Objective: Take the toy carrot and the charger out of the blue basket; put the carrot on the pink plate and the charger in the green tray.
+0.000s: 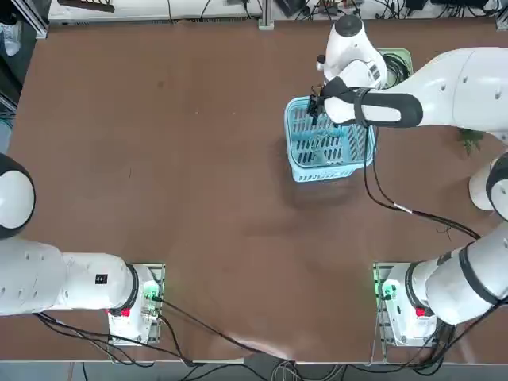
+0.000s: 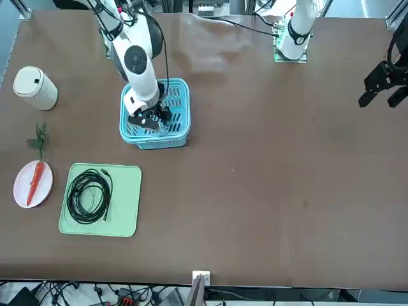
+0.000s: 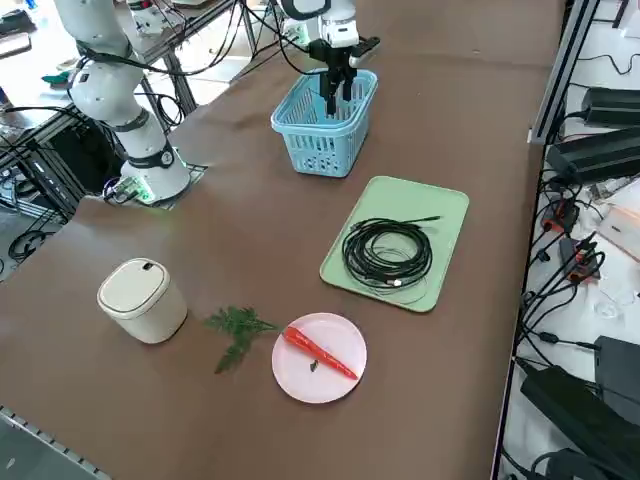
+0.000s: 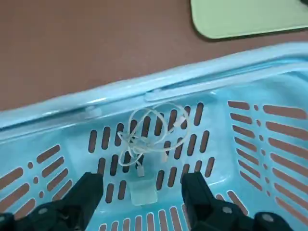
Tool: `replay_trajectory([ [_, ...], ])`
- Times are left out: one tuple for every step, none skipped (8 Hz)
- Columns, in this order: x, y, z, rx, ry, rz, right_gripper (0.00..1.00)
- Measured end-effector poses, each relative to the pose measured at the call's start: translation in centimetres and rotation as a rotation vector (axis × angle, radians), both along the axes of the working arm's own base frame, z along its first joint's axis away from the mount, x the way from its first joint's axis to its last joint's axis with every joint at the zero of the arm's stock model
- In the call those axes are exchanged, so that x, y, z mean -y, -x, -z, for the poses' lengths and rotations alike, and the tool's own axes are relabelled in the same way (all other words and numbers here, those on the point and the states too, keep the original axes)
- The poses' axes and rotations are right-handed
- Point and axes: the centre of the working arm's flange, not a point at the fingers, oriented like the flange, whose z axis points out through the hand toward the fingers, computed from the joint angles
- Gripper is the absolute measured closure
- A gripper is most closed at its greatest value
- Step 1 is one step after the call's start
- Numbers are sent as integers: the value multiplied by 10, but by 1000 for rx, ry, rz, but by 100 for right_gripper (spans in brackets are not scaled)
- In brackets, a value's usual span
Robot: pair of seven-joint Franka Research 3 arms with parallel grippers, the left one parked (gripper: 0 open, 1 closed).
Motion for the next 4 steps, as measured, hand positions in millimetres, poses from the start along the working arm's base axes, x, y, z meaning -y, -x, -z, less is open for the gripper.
replay_trajectory([
  [-3, 1, 5, 1, -1, -7, 0],
  [-4, 1, 11, 4, 9, -23, 0],
  [-5, 0, 21, 9, 20, -45, 0],
  [-7, -2, 34, 17, 15, -66, 0],
])
